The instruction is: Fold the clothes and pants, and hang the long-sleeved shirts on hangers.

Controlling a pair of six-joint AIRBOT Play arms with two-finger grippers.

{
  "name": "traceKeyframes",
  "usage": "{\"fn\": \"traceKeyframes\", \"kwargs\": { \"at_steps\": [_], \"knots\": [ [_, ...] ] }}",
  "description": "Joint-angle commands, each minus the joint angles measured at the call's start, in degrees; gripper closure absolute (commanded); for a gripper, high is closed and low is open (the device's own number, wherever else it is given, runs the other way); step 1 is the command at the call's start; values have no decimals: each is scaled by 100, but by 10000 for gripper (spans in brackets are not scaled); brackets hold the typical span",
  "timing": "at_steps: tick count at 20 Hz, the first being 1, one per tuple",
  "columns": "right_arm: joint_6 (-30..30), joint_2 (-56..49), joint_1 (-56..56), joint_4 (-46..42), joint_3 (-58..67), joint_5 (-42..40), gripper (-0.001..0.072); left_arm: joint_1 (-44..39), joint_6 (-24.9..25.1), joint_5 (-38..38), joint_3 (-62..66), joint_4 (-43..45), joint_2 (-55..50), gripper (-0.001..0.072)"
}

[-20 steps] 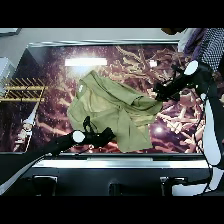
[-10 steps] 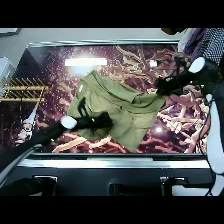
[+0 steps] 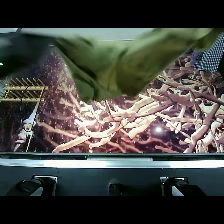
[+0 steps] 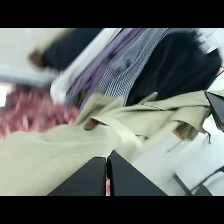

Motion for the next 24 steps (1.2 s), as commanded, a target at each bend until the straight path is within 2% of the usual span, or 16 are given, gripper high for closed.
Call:
{"fn": "traceKeyframes", "kwargs": {
  "at_steps": [1,2,6,9,11,14,18,21,24],
  "knots": [
    [-59,1193,2,-63,120,-522,683,203,26,-365,634,356,962,692],
    [-57,1443,2,-116,120,-485,683,205,-55,-398,634,367,1185,692],
    [4,1967,2,-302,120,-376,683,203,-990,-636,634,1106,1810,692],
    [363,1801,2,-343,120,-138,683,203,-1797,-1093,614,1818,1779,692],
    [824,1390,2,-343,120,317,683,203,-2009,-1451,507,2046,1539,692],
    [1360,238,4,-289,120,1224,683,203,-2002,-1663,52,2087,841,691],
    [1349,-1779,4,170,116,2041,682,203,-1897,-1550,-750,2538,-651,691],
    [1320,-3364,105,560,116,2105,682,192,-1740,-1025,-1128,2533,-2052,690],
    [1307,-4564,295,876,116,1604,682,201,-1742,-505,-1128,2371,-3327,691]
  ]
}}
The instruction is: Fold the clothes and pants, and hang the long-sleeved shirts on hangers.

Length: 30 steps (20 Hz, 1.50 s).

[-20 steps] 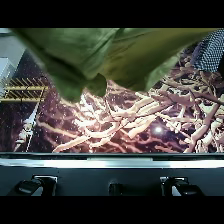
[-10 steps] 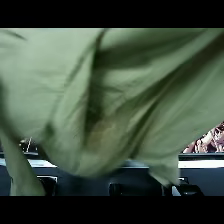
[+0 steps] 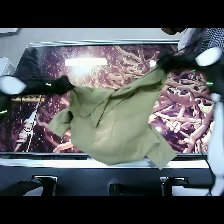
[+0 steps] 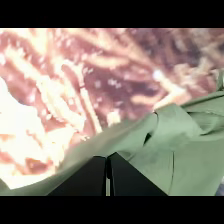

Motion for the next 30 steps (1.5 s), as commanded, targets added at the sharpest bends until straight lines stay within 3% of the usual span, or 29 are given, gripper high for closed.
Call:
{"fn": "traceKeyframes", "kwargs": {
  "at_steps": [1,5,6,7,8,10,11,15,19,25,30],
  "knots": [
    [0,-1478,212,553,7,-437,682,9,37,651,-138,-216,-1419,690],
    [2,-2050,529,697,7,-988,681,2,37,1073,-127,-581,-1952,690],
    [0,-2079,577,691,7,-999,661,9,37,1075,-125,-579,-1961,689],
    [2,-2079,581,695,7,-975,582,37,35,1051,-111,-579,-1947,645],
    [11,-2046,566,713,9,-846,499,81,35,966,-79,-592,-1915,492],
    [11,-1840,402,682,11,-306,365,302,39,605,48,-599,-1753,108],
    [-81,-1679,254,667,11,68,298,487,83,321,114,-599,-1589,68],
    [-960,-662,-684,424,9,1818,270,1346,319,-949,50,-229,-535,69],
    [-1058,544,-1565,-472,-407,2802,247,2037,302,-1443,-1211,131,1008,69],
    [-636,2883,-1373,-4,-4312,2354,226,2253,269,-1397,-3845,-422,2975,69],
    [-129,3779,81,1040,-6913,804,225,2245,273,-1390,-4579,-800,3185,69]
  ]
}}
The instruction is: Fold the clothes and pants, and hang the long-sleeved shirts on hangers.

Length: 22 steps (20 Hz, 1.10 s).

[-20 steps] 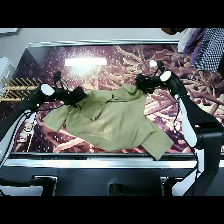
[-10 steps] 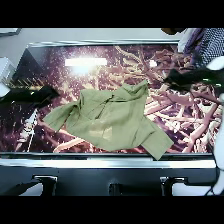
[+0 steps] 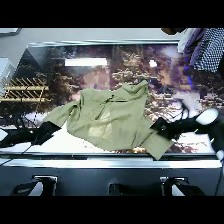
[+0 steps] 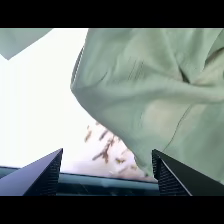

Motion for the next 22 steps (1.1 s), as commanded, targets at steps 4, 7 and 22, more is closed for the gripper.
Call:
{"fn": "traceKeyframes", "kwargs": {
  "at_steps": [4,7,22],
  "knots": [
    [824,372,1665,466,-1803,-1888,226,17,0,22,-483,-236,203,68],
    [1097,140,1956,490,-1803,-2393,226,17,0,85,-483,-236,203,69],
    [1029,-278,1965,1082,-1484,-2959,681,-1147,-20,1320,-483,-286,-979,69]
  ]
}}
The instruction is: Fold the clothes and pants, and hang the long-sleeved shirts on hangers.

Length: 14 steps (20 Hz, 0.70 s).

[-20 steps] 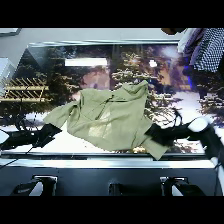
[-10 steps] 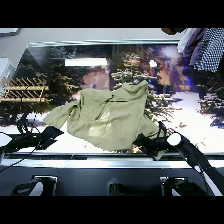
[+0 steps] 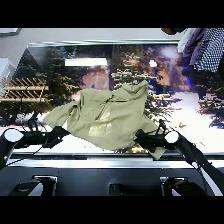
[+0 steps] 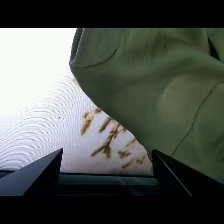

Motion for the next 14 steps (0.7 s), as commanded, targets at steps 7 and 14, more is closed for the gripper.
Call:
{"fn": "traceKeyframes", "kwargs": {
  "at_steps": [7,14],
  "knots": [
    [48,94,0,66,101,238,681,-726,-17,1425,4,-479,-1029,69],
    [146,717,0,-20,101,199,682,-1062,4,2284,15,-780,-1370,505]
  ]
}}
